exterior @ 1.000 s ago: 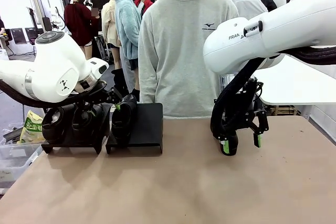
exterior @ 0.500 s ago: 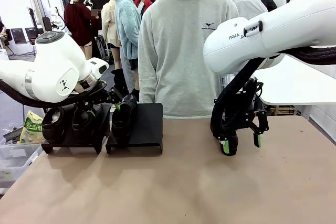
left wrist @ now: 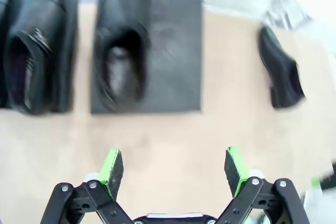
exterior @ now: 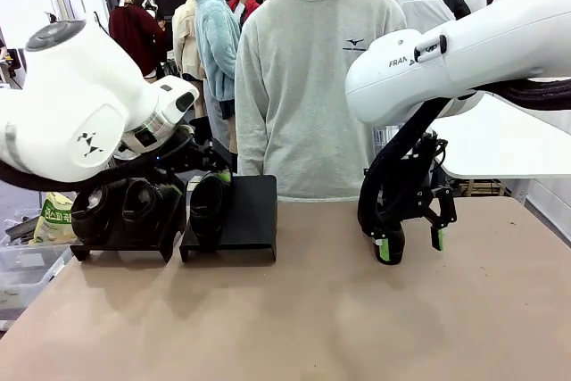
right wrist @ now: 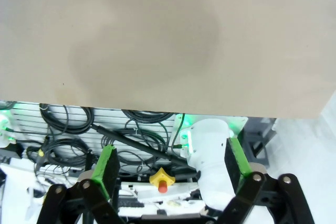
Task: Organize the shoes by placing them on the stand.
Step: Pick up one Shoe and place it in the middle of the table.
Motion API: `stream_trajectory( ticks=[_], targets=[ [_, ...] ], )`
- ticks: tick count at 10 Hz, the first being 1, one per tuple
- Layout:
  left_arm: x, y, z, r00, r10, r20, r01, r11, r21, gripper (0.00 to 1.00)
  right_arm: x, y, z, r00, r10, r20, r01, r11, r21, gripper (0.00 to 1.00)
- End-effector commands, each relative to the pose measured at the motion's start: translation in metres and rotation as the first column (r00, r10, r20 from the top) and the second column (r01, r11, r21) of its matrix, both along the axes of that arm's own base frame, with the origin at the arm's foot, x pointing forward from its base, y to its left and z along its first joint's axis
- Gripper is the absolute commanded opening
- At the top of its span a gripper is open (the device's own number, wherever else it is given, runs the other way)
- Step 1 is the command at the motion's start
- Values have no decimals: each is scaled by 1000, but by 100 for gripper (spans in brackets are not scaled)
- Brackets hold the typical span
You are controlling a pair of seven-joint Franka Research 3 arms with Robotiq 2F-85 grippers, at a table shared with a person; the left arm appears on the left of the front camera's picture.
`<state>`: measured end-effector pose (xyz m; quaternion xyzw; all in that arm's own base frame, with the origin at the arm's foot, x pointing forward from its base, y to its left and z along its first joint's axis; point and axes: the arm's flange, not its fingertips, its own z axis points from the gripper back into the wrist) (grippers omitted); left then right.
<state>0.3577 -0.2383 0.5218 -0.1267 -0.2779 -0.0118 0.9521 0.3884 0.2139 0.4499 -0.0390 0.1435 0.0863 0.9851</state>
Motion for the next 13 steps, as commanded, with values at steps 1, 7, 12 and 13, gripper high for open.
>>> stream_trajectory(
  ticks=[1, 7, 12, 13],
  targets=[
    [-32, 1, -5, 982, -136, -131, 139, 990, 13, 100, 1, 1, 1, 1000, -9, -3, 9, 1000, -10, 100],
    [-27, -40, -89, 953, -167, -251, 203, 972, 122, 100, 1, 1, 1, 1000, -9, -3, 9, 1000, -10, 100],
    [-30, -45, -90, 949, -159, -272, 193, 976, 100, 100, 17, 3, 9, 997, -20, 80, 21, 1000, -16, 100],
    [-30, -45, -90, 949, -159, -272, 193, 976, 100, 100, 57, 0, 12, 990, 10, 138, -13, 1000, 22, 100]
  ],
)
